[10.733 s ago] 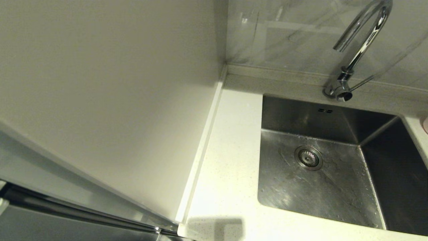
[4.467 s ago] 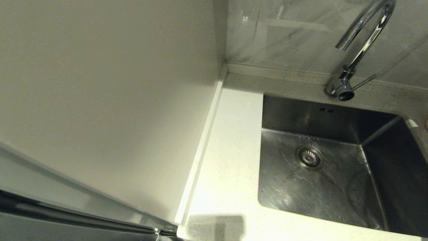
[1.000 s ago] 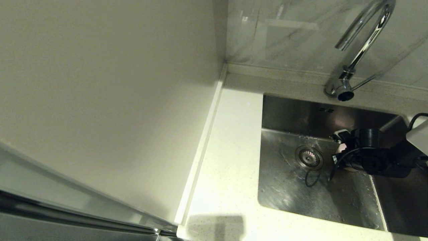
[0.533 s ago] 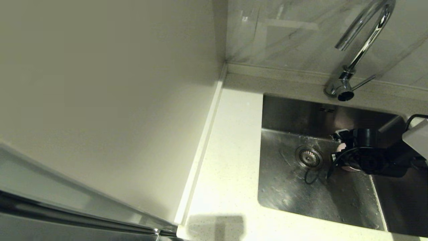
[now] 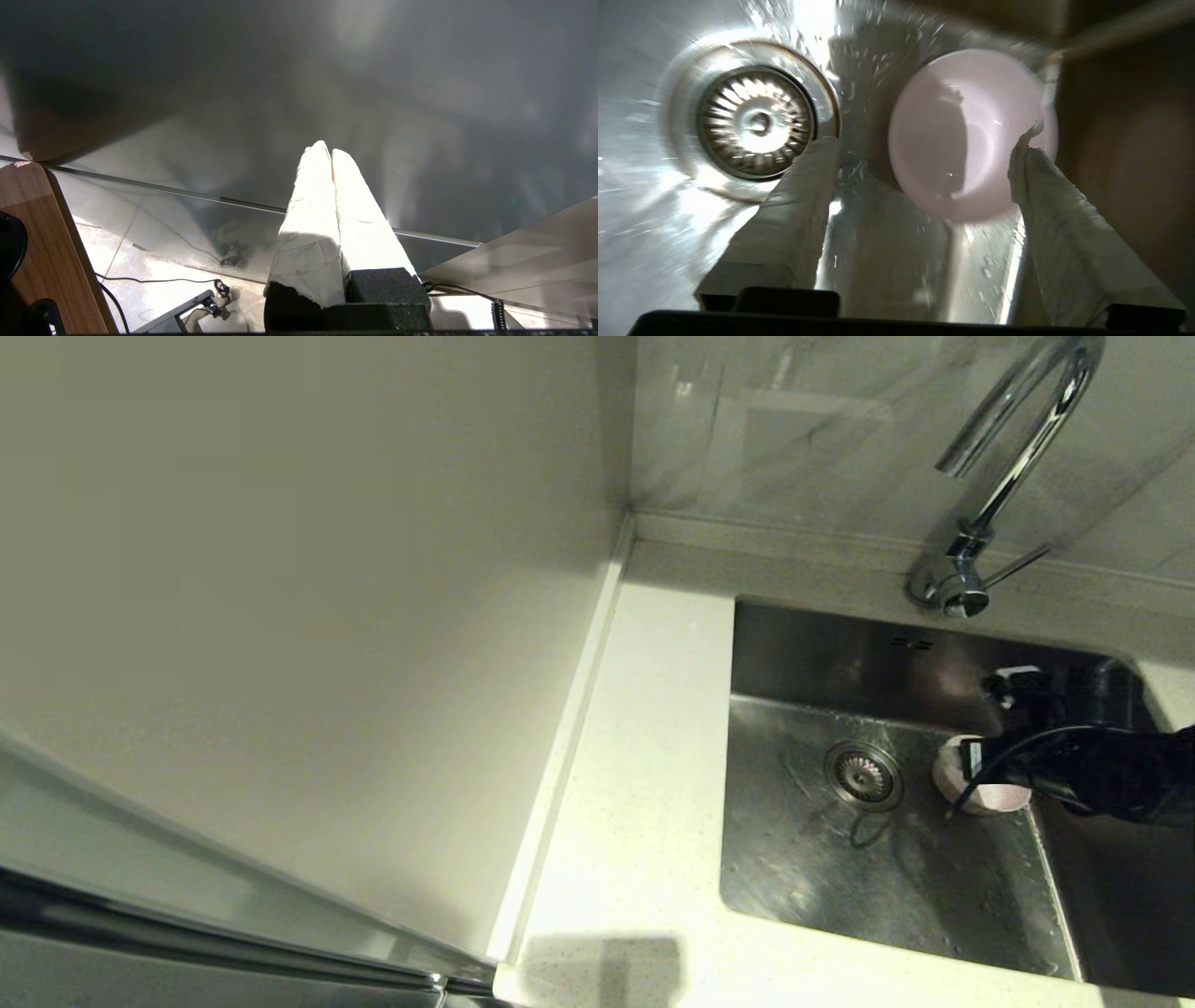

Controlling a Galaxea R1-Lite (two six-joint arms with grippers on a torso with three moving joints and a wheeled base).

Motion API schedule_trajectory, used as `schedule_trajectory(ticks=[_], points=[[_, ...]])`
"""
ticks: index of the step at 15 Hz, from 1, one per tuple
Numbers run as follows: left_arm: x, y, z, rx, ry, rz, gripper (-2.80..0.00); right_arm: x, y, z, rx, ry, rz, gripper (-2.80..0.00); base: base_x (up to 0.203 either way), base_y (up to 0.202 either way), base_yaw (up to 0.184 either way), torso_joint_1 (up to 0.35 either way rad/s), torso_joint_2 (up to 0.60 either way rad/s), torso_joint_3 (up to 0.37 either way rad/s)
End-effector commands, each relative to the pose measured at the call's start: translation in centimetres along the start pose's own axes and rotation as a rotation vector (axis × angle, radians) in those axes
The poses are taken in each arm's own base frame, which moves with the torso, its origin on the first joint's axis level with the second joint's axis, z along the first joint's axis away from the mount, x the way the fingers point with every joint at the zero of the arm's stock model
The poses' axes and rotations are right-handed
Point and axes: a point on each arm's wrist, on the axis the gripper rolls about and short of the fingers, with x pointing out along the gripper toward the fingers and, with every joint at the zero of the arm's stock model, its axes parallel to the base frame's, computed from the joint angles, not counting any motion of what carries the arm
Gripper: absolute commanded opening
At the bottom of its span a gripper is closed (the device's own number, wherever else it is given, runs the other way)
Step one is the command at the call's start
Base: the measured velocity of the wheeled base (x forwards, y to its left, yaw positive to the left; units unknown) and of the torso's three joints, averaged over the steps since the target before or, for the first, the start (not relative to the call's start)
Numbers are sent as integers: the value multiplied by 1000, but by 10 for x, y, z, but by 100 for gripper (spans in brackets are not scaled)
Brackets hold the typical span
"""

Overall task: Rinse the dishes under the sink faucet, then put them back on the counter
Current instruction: Put a bowl into the sink

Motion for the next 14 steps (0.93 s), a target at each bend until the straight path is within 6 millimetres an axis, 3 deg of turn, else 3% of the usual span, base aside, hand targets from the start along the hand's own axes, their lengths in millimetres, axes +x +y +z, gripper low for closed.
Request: schedule_trajectory(ticks=[1, 4, 6, 9, 11, 14], points=[[0, 0, -1, -1, 3, 1, -280, -73, -15, 32, 37, -152, -14, 0, 0, 0, 0, 0, 0, 0], [0, 0, -1, -1, 3, 1, -280, -152, -46, 43, 94, -298, -65, 0, 0, 0, 0, 0, 0, 0], [0, 0, -1, -1, 2, 1, -280, -172, -87, 41, 132, -311, -199, 0, 0, 0, 0, 0, 0, 0], [0, 0, -1, -1, 3, 1, -280, -168, -135, 36, 103, -197, -372, 0, 0, 0, 0, 0, 0, 0], [0, 0, -1, -1, 2, 1, -280, -167, -147, 43, 83, -200, -410, 0, 0, 0, 0, 0, 0, 0], [0, 0, -1, -1, 3, 1, -280, -148, -154, 43, 66, -170, -410, 0, 0, 0, 0, 0, 0, 0]])
